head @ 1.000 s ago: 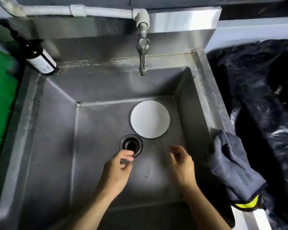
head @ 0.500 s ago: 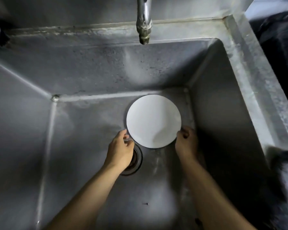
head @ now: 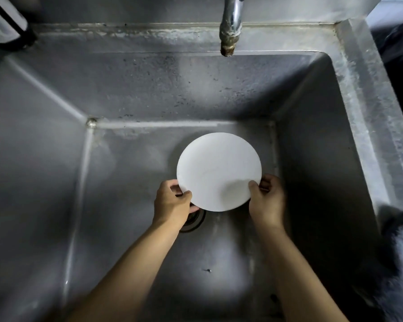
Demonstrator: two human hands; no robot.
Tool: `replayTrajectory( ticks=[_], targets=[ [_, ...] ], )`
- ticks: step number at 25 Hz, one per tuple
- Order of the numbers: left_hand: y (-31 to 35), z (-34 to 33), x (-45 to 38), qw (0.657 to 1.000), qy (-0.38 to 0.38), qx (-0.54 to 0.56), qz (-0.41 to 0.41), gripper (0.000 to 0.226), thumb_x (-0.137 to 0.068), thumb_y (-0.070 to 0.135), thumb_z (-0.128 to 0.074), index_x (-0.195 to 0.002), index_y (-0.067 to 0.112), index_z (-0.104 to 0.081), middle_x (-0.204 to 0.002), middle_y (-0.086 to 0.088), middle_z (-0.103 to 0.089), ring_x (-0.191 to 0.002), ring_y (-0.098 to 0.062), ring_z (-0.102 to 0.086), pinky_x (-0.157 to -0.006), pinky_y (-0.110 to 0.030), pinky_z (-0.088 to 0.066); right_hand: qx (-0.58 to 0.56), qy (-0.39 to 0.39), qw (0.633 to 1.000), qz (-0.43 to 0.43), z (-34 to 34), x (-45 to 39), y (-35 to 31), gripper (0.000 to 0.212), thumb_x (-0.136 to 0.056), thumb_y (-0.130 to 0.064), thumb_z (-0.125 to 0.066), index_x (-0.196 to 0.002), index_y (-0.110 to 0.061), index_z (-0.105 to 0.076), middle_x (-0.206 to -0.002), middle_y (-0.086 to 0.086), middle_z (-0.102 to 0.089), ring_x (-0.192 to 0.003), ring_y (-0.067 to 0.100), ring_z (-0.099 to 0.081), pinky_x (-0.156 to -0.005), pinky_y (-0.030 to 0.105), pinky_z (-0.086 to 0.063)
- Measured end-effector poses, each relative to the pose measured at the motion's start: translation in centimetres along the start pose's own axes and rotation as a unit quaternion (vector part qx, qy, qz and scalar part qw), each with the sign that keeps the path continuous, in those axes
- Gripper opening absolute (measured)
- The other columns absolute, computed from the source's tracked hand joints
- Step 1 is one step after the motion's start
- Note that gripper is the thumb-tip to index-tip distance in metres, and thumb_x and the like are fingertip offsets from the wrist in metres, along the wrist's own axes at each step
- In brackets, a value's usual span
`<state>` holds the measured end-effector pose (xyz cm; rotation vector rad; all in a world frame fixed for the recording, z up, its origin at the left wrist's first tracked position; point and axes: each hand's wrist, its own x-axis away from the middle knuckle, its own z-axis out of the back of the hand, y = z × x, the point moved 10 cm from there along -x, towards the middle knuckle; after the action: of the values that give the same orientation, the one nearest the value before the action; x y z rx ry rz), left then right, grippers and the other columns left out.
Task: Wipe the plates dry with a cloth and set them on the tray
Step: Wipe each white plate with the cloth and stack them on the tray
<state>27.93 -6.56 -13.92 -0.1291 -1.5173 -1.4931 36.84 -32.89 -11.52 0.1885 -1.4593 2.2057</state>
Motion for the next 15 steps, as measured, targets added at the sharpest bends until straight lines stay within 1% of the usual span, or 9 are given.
replayTrajectory(
  ticks=[3,5,6,8,9,10,12,13,15],
  targets=[
    [-0.6,2.7,3.7,0.996,0.025,0.073,0.035,0.029,-0.087,-0.008,-0.062,-0.113,0.004,-0.056,-0.108,-0.016,-0.067,-0.094,-0.031,-0.072,-0.055,-0.03,-0.06,0.025,-0.018,0.999,0.022,1.5,3.5,-2.2,0.012,-0.096,-0.009,-0.06,-0.105,-0.016,-0.054,-0.089,-0.008,-0.061,-0.079,-0.001,-0.057,-0.059,0.005,-0.042],
    [-1.2,4.3,6.3,0.99,0.032,0.113,0.079,0.026,-0.086,-0.01,-0.063,-0.109,0.001,-0.06,-0.101,-0.015,-0.071,-0.086,-0.029,-0.074,-0.054,-0.03,-0.059,0.064,-0.034,0.997,0.033,2.2,5.8,-3.8,0.013,-0.096,-0.013,-0.058,-0.106,-0.019,-0.051,-0.086,-0.012,-0.06,-0.077,0.001,-0.058,-0.06,0.013,-0.042],
    [-1.7,5.0,7.5,0.987,0.029,0.123,0.101,0.022,-0.085,-0.011,-0.064,-0.104,0.001,-0.063,-0.094,-0.014,-0.074,-0.079,-0.025,-0.075,-0.055,-0.029,-0.059,0.089,-0.044,0.994,0.033,2.6,6.7,-4.5,0.014,-0.096,-0.015,-0.057,-0.107,-0.02,-0.051,-0.085,-0.012,-0.062,-0.077,0.004,-0.06,-0.062,0.019,-0.044],
    [-2.9,6.0,9.7,0.98,0.022,0.134,0.148,0.017,-0.084,-0.012,-0.065,-0.089,0.003,-0.069,-0.078,-0.011,-0.076,-0.064,-0.019,-0.075,-0.055,-0.028,-0.059,0.142,-0.073,0.987,0.013,2.9,8.2,-5.3,0.016,-0.094,-0.02,-0.056,-0.11,-0.019,-0.051,-0.09,-0.004,-0.067,-0.075,0.021,-0.068,-0.067,0.032,-0.053],
    [-3.6,6.5,10.7,0.974,0.022,0.142,0.174,0.016,-0.084,-0.013,-0.066,-0.083,0.003,-0.069,-0.074,-0.012,-0.075,-0.059,-0.018,-0.074,-0.054,-0.027,-0.058,0.174,-0.089,0.981,-0.008,2.9,8.7,-5.5,0.02,-0.093,-0.021,-0.055,-0.112,-0.016,-0.053,-0.092,0.001,-0.069,-0.074,0.028,-0.07,-0.069,0.037,-0.058],
    [-4.3,6.9,11.8,0.968,0.026,0.153,0.198,0.013,-0.085,-0.013,-0.066,-0.081,0.0,-0.068,-0.076,-0.016,-0.074,-0.056,-0.018,-0.073,-0.053,-0.026,-0.058,0.212,-0.102,0.971,-0.032,2.9,9.1,-5.4,0.025,-0.092,-0.022,-0.054,-0.114,-0.011,-0.055,-0.089,0.005,-0.07,-0.071,0.031,-0.071,-0.071,0.041,-0.06],
    [-5.2,7.5,13.6,0.958,0.033,0.172,0.229,0.008,-0.086,-0.013,-0.064,-0.081,-0.007,-0.064,-0.085,-0.021,-0.07,-0.052,-0.021,-0.072,-0.051,-0.026,-0.058,0.269,-0.12,0.954,-0.063,3.1,10.0,-5.6,0.031,-0.091,-0.023,-0.053,-0.114,-0.004,-0.058,-0.081,0.012,-0.071,-0.062,0.03,-0.071,-0.067,0.04,-0.061],
    [-5.2,7.9,14.2,0.958,0.035,0.173,0.225,0.009,-0.087,-0.014,-0.063,-0.079,-0.008,-0.064,-0.085,-0.022,-0.07,-0.052,-0.022,-0.072,-0.051,-0.026,-0.058,0.272,-0.122,0.953,-0.057,3.1,10.6,-6.1,0.032,-0.091,-0.023,-0.053,-0.114,-0.002,-0.058,-0.082,0.014,-0.071,-0.062,0.031,-0.071,-0.066,0.039,-0.061],
    [-4.7,8.8,14.6,0.968,0.034,0.162,0.19,0.014,-0.086,-0.015,-0.062,-0.077,-0.004,-0.066,-0.079,-0.017,-0.073,-0.054,-0.021,-0.072,-0.052,-0.027,-0.059,0.256,-0.122,0.959,-0.024,3.0,11.8,-7.1,0.035,-0.09,-0.023,-0.054,-0.117,-0.002,-0.058,-0.095,0.016,-0.071,-0.076,0.036,-0.071,-0.069,0.041,-0.06]
  ],
)
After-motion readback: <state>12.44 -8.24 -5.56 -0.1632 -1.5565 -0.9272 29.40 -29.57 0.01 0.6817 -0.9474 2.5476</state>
